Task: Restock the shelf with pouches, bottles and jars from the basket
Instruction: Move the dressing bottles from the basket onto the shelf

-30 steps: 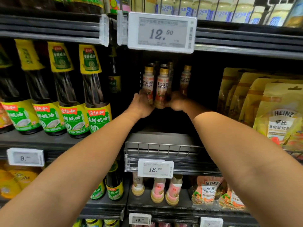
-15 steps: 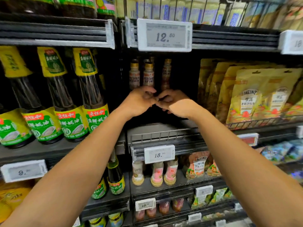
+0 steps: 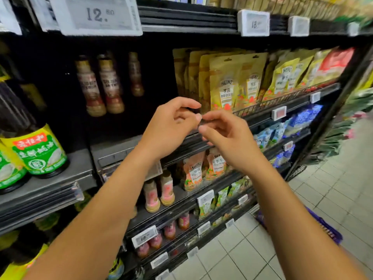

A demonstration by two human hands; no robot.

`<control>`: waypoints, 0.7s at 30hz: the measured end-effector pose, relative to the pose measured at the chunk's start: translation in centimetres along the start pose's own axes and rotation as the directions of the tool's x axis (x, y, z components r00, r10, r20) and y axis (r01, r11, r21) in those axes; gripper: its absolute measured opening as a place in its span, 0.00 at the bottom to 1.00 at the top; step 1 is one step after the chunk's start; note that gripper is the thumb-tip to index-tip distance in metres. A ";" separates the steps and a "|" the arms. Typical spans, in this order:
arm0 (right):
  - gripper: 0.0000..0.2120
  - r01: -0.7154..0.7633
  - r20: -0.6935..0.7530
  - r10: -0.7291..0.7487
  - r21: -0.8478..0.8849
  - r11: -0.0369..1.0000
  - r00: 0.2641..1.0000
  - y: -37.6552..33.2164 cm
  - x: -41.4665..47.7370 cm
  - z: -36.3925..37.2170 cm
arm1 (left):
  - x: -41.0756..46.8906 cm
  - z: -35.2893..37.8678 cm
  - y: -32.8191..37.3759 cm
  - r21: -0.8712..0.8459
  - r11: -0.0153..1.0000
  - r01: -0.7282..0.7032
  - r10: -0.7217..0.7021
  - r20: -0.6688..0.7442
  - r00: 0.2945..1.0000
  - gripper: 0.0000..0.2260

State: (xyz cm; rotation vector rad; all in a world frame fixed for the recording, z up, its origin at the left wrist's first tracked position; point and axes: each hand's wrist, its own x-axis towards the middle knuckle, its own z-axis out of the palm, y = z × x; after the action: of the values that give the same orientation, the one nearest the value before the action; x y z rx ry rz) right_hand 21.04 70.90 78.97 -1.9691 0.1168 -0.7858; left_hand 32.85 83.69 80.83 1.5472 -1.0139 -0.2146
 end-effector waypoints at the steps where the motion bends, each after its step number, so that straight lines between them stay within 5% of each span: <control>1: 0.10 -0.016 -0.026 0.016 -0.006 1.000 1.000 0.4 -0.8 -1.0 | 0.0 1.2 0.0 -0.031 1.000 -0.002 0.002 0.016 1.000 0.09; 10: 0.08 -0.181 -0.273 0.167 -0.024 0.983 0.947 4.9 -8.5 -11.9 | 1.1 14.5 -0.6 -0.249 0.961 0.121 -0.063 0.230 0.971 0.08; 21: 0.09 -0.352 -0.583 0.296 0.019 0.936 0.757 9.2 -18.5 -26.6 | 1.8 34.4 0.0 -0.350 0.894 0.280 -0.087 0.477 0.874 0.08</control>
State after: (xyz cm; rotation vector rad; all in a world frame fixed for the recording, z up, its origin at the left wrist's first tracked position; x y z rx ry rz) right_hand -6.50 53.27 71.03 -1.6587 0.8552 -1.1351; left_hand 11.74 57.91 72.27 1.2236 -1.0850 -0.9077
